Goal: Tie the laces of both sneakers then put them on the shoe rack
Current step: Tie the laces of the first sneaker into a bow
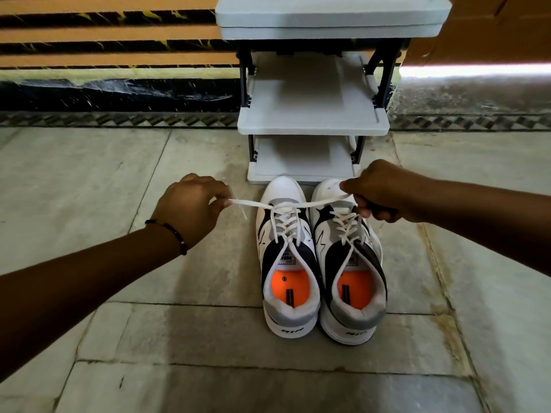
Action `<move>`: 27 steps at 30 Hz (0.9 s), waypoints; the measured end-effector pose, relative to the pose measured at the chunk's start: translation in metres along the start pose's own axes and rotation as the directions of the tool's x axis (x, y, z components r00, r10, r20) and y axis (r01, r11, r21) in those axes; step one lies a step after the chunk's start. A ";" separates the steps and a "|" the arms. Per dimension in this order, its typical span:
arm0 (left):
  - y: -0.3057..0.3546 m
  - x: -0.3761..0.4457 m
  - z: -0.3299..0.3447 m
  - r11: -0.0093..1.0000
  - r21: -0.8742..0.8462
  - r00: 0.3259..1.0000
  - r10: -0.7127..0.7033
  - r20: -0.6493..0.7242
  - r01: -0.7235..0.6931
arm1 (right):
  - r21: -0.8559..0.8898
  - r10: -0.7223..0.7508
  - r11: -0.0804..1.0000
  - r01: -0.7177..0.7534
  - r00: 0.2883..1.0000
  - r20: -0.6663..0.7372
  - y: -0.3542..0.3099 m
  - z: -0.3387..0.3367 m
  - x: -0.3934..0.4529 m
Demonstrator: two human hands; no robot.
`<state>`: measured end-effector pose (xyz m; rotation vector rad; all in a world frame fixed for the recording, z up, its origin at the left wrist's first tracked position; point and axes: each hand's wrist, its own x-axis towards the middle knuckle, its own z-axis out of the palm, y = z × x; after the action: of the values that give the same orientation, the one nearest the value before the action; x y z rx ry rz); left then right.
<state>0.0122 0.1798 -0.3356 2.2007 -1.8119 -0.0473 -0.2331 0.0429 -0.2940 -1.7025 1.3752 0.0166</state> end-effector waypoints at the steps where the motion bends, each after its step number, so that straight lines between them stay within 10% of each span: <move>1: -0.008 -0.002 0.001 1.000 0.021 1.000 -0.023 0.012 0.022 | -0.036 0.006 0.999 -0.007 1.000 -0.024 0.004 -0.003 0.001; 12: -0.025 -0.041 0.029 0.978 -0.030 0.946 -0.194 0.258 0.209 | -0.653 -0.027 0.758 0.016 1.000 -0.007 0.022 -0.005 0.011; 15: -0.004 -0.035 0.034 0.977 -0.110 0.957 -0.152 0.248 0.184 | -0.793 -0.327 0.586 0.166 0.944 -0.044 0.009 0.006 0.003; 19: 0.032 -0.019 0.043 0.925 -0.356 0.954 -0.027 0.298 0.137 | -0.588 -0.457 0.667 0.458 0.874 0.162 -0.004 0.043 -0.003; 27: 0.048 -0.007 0.040 0.903 -0.424 0.953 0.180 0.242 -0.063 | -0.421 -0.474 0.765 0.487 0.869 0.144 0.000 0.068 -0.003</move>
<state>-0.0435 0.1702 -0.3636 1.8448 -1.8642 -0.6811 -0.2004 0.0888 -0.3320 -2.4006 0.9088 0.0710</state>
